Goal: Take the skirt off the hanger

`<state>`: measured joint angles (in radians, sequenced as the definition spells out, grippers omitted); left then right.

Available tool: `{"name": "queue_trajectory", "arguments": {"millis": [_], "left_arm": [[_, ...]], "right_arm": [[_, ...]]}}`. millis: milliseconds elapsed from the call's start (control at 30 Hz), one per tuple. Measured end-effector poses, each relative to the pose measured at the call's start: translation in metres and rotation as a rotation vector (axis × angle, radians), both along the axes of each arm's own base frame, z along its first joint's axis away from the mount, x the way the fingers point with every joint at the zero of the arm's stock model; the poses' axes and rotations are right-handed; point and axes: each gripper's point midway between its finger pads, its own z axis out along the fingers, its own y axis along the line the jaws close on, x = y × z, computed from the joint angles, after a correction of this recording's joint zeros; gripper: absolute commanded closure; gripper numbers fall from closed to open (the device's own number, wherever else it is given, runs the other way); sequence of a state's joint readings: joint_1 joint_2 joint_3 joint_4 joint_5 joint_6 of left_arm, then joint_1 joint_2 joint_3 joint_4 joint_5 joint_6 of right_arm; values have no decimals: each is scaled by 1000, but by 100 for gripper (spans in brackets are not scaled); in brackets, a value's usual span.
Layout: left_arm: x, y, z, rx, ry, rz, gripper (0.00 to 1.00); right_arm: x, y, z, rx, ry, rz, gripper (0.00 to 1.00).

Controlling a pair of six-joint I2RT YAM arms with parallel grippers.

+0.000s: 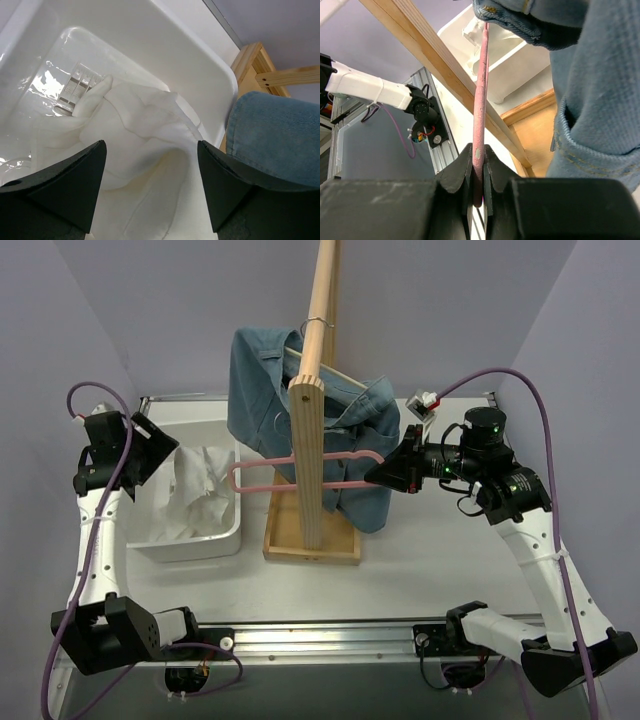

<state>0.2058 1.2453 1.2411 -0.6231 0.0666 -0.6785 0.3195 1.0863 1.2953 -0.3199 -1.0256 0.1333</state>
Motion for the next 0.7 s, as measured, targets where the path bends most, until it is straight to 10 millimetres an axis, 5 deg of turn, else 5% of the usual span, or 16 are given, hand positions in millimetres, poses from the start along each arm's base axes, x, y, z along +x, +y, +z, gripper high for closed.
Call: {"name": "queue_trajectory", "arguments": {"millis": [267, 367, 567, 700], "left_arm": [[4, 5, 29, 25, -28, 11, 20], [11, -13, 44, -2, -81, -86, 24], [19, -100, 83, -74, -285, -489, 22], [-7, -164, 100, -79, -422, -777, 22]], "right_arm": [[0, 0, 0, 6, 18, -5, 100], [0, 0, 0, 8, 22, -6, 100], [1, 1, -2, 9, 28, -6, 100], [1, 2, -2, 13, 44, -10, 100]]}}
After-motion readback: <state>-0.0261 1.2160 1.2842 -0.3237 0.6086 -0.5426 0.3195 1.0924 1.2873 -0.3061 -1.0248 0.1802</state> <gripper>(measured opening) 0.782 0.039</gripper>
